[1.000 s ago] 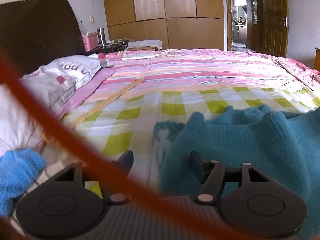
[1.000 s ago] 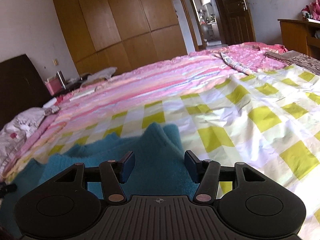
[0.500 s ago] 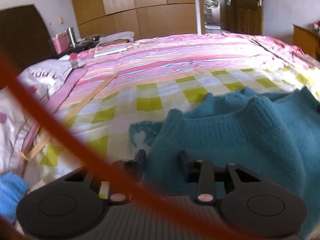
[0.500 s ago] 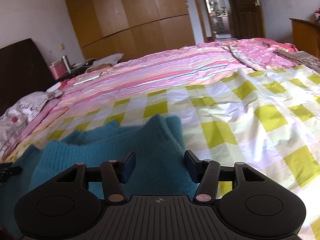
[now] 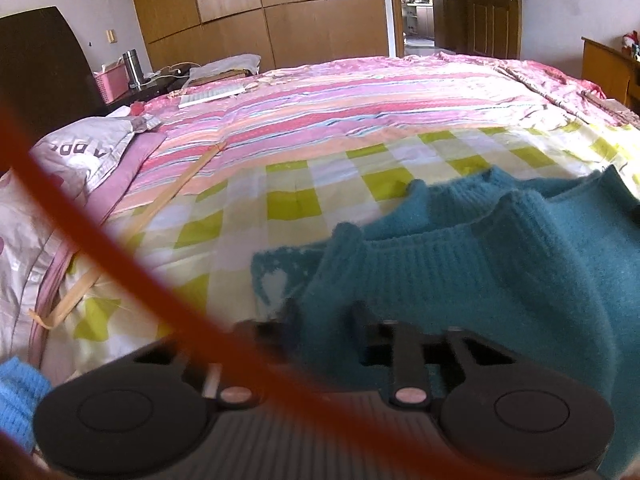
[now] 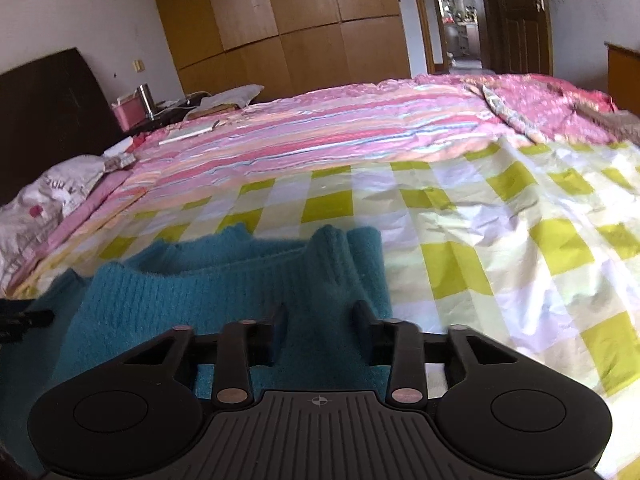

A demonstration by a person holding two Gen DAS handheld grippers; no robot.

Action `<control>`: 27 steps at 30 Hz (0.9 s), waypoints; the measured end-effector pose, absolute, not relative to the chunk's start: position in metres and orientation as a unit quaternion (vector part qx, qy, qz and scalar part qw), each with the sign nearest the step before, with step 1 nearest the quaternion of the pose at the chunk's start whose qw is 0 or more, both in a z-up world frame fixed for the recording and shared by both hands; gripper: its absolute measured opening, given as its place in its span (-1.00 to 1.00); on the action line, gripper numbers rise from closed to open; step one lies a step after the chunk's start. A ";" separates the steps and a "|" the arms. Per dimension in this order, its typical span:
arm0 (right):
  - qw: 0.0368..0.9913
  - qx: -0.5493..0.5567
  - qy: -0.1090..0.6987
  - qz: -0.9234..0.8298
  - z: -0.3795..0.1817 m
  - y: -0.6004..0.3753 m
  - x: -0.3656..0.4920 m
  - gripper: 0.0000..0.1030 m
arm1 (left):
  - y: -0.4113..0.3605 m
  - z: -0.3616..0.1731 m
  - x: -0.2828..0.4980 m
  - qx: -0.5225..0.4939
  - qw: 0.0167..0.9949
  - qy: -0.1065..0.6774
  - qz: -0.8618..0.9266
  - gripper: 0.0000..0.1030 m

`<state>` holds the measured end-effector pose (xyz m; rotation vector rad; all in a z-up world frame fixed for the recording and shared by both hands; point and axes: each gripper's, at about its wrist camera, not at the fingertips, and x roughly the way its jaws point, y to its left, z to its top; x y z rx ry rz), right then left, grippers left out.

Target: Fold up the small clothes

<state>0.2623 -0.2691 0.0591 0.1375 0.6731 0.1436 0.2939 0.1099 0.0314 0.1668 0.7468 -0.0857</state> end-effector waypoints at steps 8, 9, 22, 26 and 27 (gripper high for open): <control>0.958 0.118 0.253 0.061 0.101 -0.287 0.254 -0.89 | 0.124 0.069 0.282 0.058 0.952 0.301 -0.007 -0.82; 0.960 0.121 0.245 0.056 0.102 -0.288 0.256 -0.89 | 0.129 0.074 0.283 0.054 0.955 0.290 0.006 -0.82; 0.943 0.122 0.308 0.017 0.042 -0.283 0.281 -0.88 | 0.142 0.038 0.288 0.023 0.941 0.336 0.000 -0.17; 0.944 0.116 0.307 0.017 0.041 -0.282 0.279 -0.88 | 0.146 0.042 0.284 0.012 0.945 0.328 -0.004 -0.04; 0.944 0.117 0.307 0.018 0.040 -0.281 0.279 -0.87 | 0.147 0.042 0.283 0.010 0.946 0.324 -0.006 -0.01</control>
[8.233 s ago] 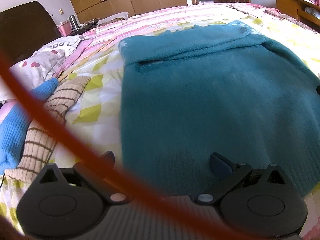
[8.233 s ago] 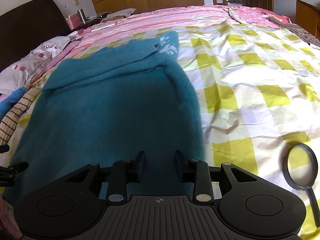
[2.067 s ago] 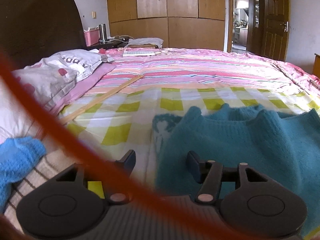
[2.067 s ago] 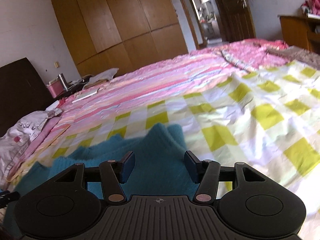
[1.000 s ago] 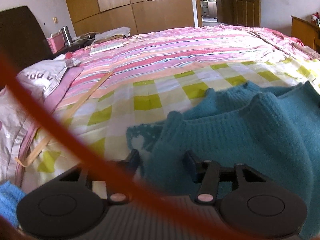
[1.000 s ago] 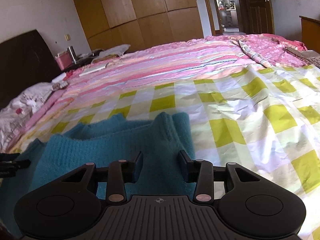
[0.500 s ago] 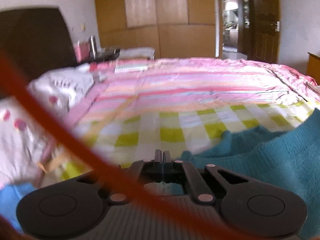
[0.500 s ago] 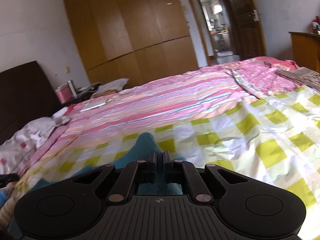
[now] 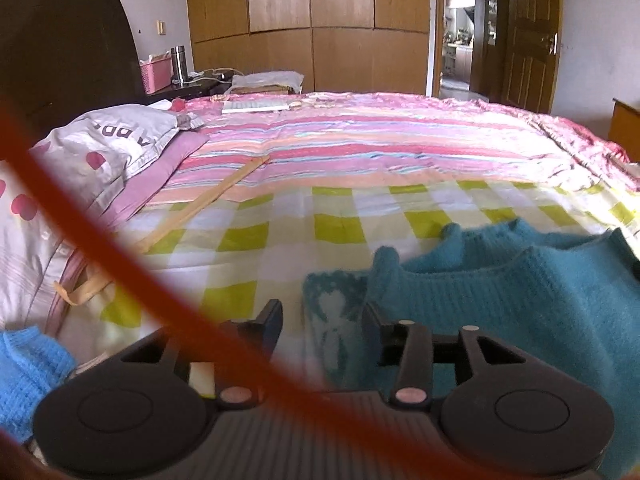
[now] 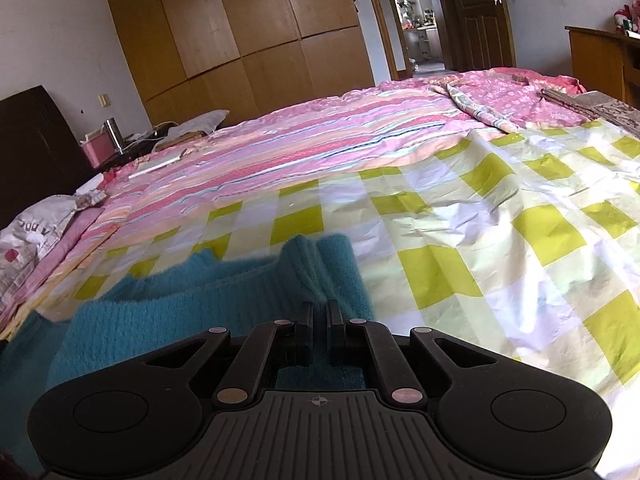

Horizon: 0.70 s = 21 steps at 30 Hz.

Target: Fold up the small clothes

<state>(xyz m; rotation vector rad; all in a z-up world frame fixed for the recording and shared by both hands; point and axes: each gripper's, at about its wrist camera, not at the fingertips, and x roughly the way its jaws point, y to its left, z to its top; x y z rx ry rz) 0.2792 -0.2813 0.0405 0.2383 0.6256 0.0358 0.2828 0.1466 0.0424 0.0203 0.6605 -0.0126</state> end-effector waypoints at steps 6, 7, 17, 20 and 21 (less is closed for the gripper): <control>0.943 0.123 0.308 0.019 0.040 -0.282 0.279 -0.87 | 0.149 0.046 0.275 0.002 0.951 0.309 -0.007 0.08; 0.943 0.123 0.309 0.020 0.040 -0.282 0.279 -0.87 | 0.149 0.046 0.274 0.003 0.952 0.307 -0.004 0.09; 0.942 0.132 0.309 0.022 0.040 -0.283 0.278 -0.86 | 0.144 0.045 0.265 0.002 0.953 0.302 -0.028 0.11; 0.941 0.136 0.309 0.023 0.040 -0.284 0.277 -0.86 | 0.132 0.035 0.271 0.024 0.940 0.335 -0.063 0.11; 0.941 0.136 0.309 0.023 0.040 -0.283 0.277 -0.86 | 0.126 0.029 0.275 0.039 0.934 0.350 -0.065 0.11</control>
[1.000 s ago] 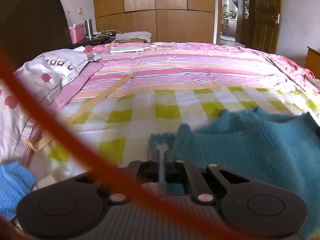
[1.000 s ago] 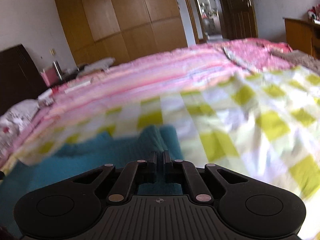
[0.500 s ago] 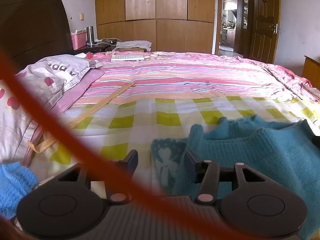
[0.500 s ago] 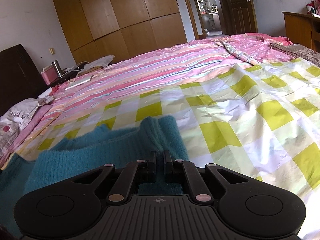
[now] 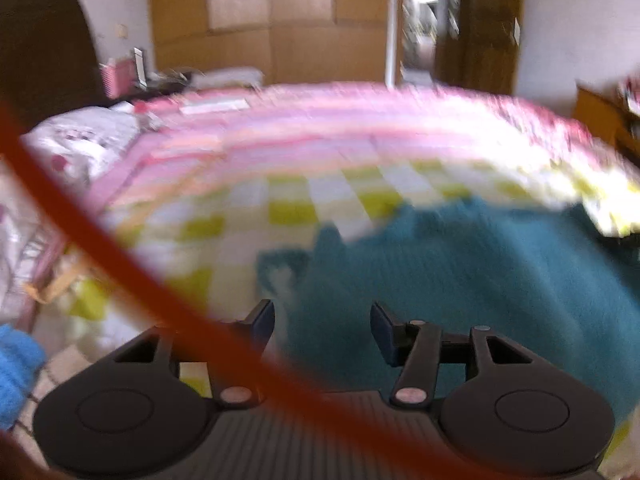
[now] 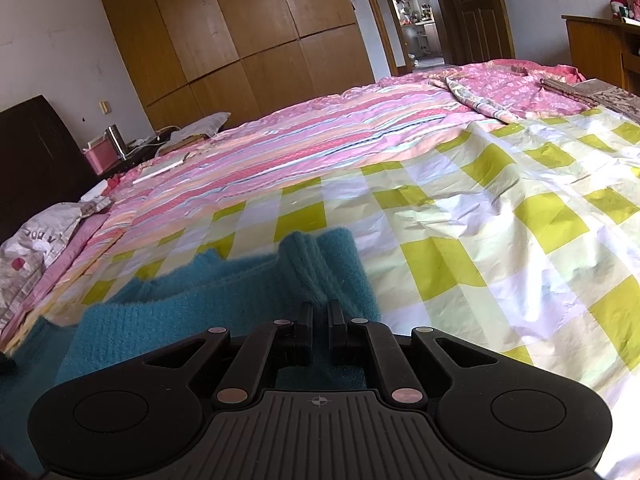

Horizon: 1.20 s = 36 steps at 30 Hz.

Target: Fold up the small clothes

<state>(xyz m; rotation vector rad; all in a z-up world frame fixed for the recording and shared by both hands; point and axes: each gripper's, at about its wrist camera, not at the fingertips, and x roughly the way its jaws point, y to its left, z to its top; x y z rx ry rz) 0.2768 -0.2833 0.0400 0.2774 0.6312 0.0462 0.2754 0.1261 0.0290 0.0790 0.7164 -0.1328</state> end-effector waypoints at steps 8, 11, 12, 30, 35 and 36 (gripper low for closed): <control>0.944 0.134 0.300 0.034 0.048 -0.282 0.271 -0.87 | 0.114 0.034 0.274 0.056 0.931 0.357 -0.047 -0.64; 0.957 0.127 0.259 0.035 0.072 -0.281 0.261 -0.89 | 0.124 0.052 0.268 0.029 0.941 0.334 -0.046 -0.64; 0.960 0.137 0.242 0.037 0.082 -0.284 0.258 -0.89 | 0.127 0.060 0.265 0.023 0.946 0.321 -0.044 -0.64; 0.948 0.111 0.297 -0.015 0.030 -0.280 0.298 -0.86 | 0.129 0.019 0.291 0.035 0.944 0.327 0.021 -0.45; 0.955 0.107 0.275 -0.010 0.050 -0.279 0.284 -0.76 | 0.133 0.036 0.277 0.019 0.949 0.314 0.032 -0.39; 0.957 0.111 0.266 -0.009 0.057 -0.280 0.279 -0.76 | 0.134 0.040 0.272 0.021 0.950 0.309 0.034 -0.36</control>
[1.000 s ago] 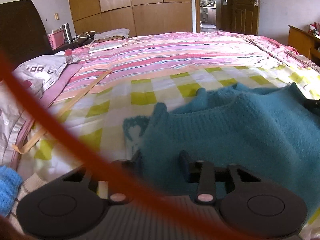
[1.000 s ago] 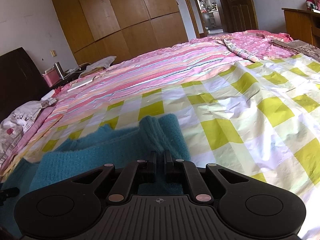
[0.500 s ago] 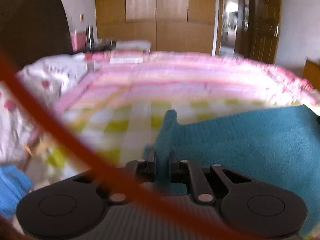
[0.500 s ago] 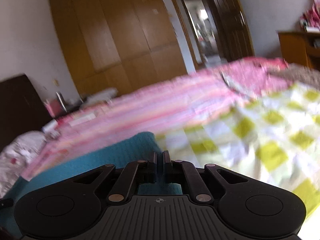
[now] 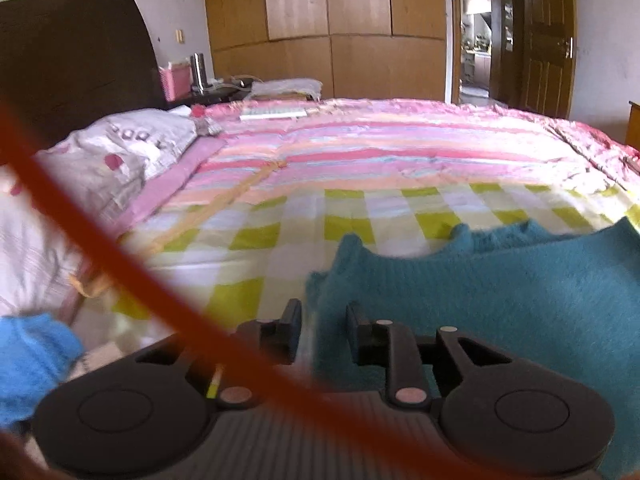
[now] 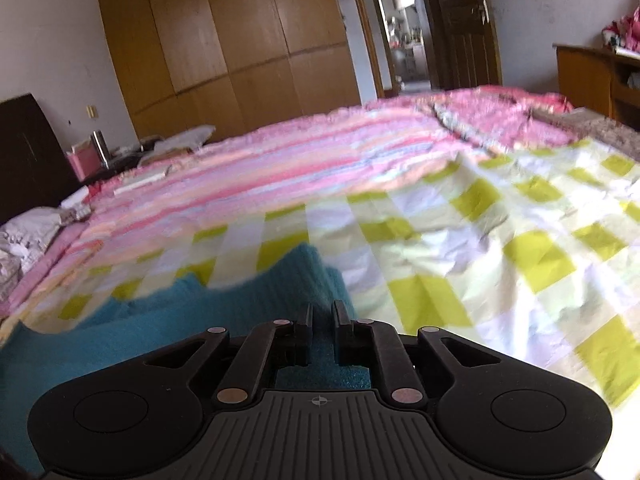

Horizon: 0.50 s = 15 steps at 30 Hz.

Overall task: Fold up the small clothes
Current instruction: 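Open both tools and release the folded sweater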

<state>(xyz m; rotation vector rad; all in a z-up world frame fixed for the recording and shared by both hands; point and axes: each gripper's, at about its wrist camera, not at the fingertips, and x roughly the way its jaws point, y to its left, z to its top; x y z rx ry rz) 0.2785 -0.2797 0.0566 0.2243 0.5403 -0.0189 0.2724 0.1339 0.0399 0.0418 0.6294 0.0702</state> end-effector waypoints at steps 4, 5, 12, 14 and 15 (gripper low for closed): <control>0.965 0.119 0.232 0.012 0.079 -0.281 0.245 -0.76 | 0.142 0.053 0.253 0.007 0.952 0.304 0.039 -0.31; 0.965 0.119 0.230 0.023 0.082 -0.280 0.236 -0.76 | 0.143 0.054 0.246 0.005 0.952 0.303 0.038 -0.30; 0.946 0.093 0.311 0.013 0.049 -0.276 0.222 -0.77 | 0.141 0.028 0.212 -0.004 0.937 0.347 0.035 -0.25; 0.943 0.105 0.315 0.010 0.041 -0.281 0.226 -0.83 | 0.140 0.020 0.206 0.000 0.937 0.347 0.040 -0.24; 0.943 0.101 0.316 0.008 0.043 -0.279 0.227 -0.83 | 0.140 0.019 0.205 -0.001 0.937 0.346 0.042 -0.23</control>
